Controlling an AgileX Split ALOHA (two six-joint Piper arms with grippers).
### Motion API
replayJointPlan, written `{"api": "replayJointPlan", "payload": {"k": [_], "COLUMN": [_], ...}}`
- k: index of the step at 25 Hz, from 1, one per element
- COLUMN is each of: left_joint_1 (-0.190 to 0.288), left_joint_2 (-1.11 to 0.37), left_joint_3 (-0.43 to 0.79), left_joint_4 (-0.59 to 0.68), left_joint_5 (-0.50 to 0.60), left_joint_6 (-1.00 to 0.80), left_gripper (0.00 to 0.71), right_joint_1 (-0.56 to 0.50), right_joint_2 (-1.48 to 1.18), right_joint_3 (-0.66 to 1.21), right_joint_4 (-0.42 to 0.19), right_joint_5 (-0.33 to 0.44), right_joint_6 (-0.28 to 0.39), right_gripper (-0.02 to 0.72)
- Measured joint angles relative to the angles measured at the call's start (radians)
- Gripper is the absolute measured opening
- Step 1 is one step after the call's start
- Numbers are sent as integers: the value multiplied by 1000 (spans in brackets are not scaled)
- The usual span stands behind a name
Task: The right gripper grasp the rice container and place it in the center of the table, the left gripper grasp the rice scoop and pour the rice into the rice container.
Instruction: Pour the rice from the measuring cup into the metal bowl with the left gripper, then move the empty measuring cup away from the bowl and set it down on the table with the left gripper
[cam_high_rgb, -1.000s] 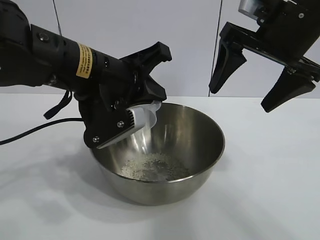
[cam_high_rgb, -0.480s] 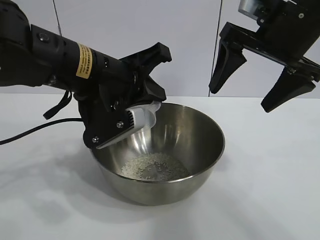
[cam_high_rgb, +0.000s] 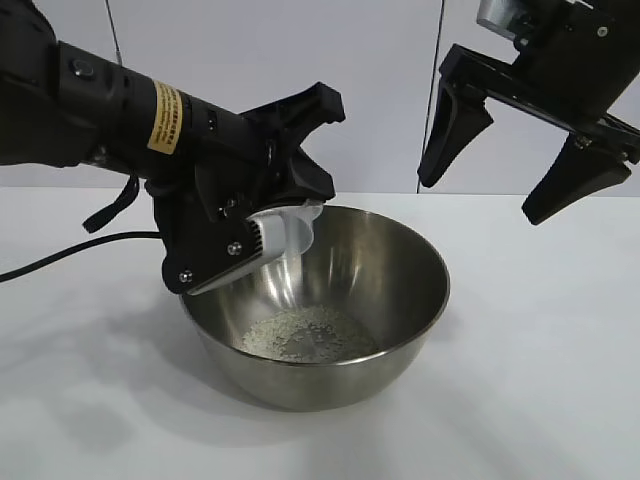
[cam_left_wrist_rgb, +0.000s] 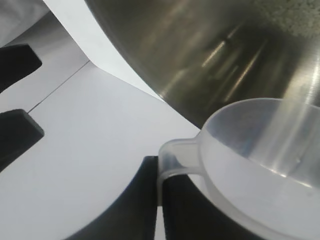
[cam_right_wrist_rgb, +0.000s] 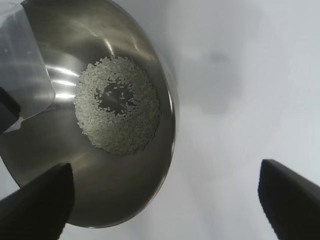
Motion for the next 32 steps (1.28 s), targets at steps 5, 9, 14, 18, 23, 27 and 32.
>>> {"api": "replayJointPlan", "payload": {"k": [5, 9, 14, 18, 23, 27, 32], "left_joint_1": [0, 0, 0, 0, 0, 1, 47], "left_joint_2": [0, 0, 0, -3, -42, -106, -151], "left_joint_3": [0, 0, 0, 0, 28, 104, 260], "left_joint_4": [0, -38, -334, -669, -1008, -1225, -1284], "left_joint_5": [-97, -207, -350, -457, -561, -606, -658], "left_joint_6": [-267, -514, -735, -880, -1066, -1153, -1173], "left_gripper": [12, 12, 12, 12, 12, 12, 12], "right_joint_1": [0, 0, 0, 0, 0, 0, 0], "right_joint_2": [0, 0, 0, 0, 0, 0, 0], "right_joint_3": [0, 0, 0, 0, 0, 0, 0], "right_joint_4": [0, 0, 0, 0, 0, 0, 0], "right_joint_5": [0, 0, -2, -3, -3, -7, -10], "right_joint_6": [0, 0, 0, 0, 0, 0, 0], "right_gripper": [694, 694, 694, 694, 694, 694, 694]}}
